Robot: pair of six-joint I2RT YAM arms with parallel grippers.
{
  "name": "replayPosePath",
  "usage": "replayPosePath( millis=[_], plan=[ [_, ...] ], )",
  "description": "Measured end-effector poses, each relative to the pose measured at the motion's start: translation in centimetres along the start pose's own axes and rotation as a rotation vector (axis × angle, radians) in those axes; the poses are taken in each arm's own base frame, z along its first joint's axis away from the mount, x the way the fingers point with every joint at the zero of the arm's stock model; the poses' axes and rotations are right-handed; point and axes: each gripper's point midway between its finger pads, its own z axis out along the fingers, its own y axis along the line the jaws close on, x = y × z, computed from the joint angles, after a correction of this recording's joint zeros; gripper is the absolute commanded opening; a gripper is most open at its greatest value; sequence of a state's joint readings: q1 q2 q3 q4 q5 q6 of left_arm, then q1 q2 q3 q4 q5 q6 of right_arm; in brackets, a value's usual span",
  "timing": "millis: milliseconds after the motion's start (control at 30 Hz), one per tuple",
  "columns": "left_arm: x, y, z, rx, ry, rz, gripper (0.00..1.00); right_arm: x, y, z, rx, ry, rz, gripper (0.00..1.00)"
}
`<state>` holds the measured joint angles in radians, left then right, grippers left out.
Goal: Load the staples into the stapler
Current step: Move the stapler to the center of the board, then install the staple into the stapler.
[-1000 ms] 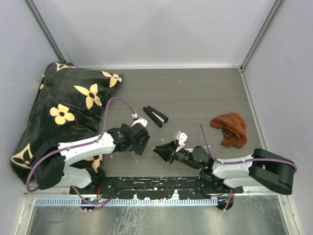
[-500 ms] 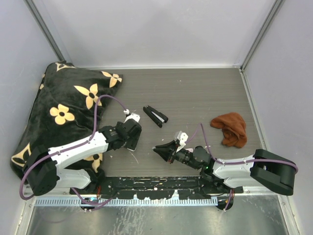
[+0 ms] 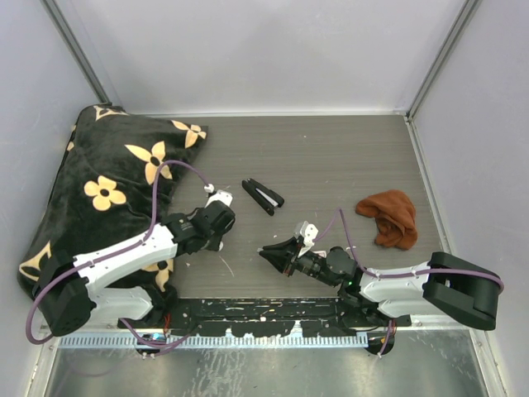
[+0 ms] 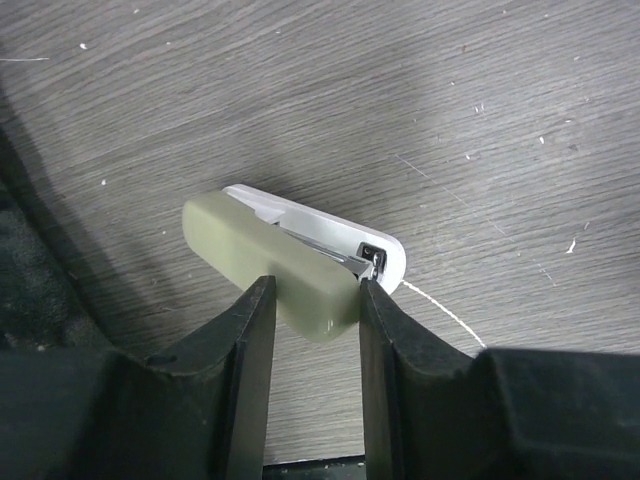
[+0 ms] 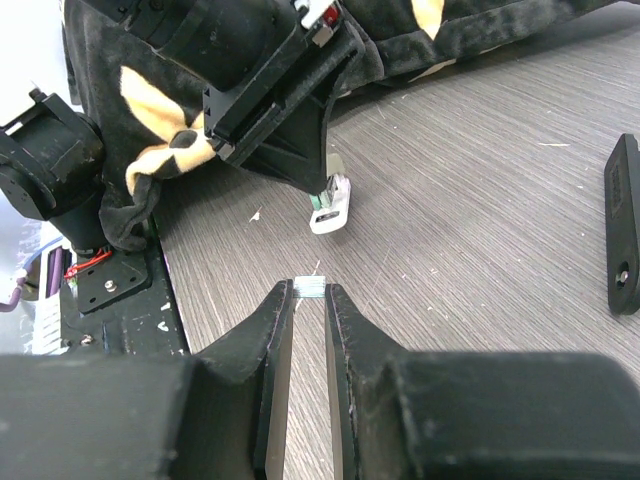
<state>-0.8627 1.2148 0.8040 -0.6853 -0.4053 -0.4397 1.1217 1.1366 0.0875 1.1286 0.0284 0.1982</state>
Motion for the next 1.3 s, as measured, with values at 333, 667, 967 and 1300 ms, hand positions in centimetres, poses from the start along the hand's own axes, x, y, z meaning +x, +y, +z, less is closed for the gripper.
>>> replayPosePath(
  millis=[333,667,967,1300],
  plan=[
    [-0.5,1.3,-1.1,-0.041,-0.023,0.001,0.11,-0.8,0.2,-0.2,-0.006,-0.027,0.001,0.12],
    [-0.6,1.2,-1.7,-0.026,-0.006,0.008,0.00,-0.9,0.3,-0.5,-0.014,-0.035,0.000,0.11],
    [-1.8,-2.1,-3.0,0.154,0.018,0.021,0.00,-0.4,1.1,-0.6,-0.064,-0.009,-0.014,0.11],
    [-1.8,-3.0,-3.0,0.205,0.036,0.071,0.00,2.6,0.7,0.9,-0.069,0.098,-0.065,0.11]
  ],
)
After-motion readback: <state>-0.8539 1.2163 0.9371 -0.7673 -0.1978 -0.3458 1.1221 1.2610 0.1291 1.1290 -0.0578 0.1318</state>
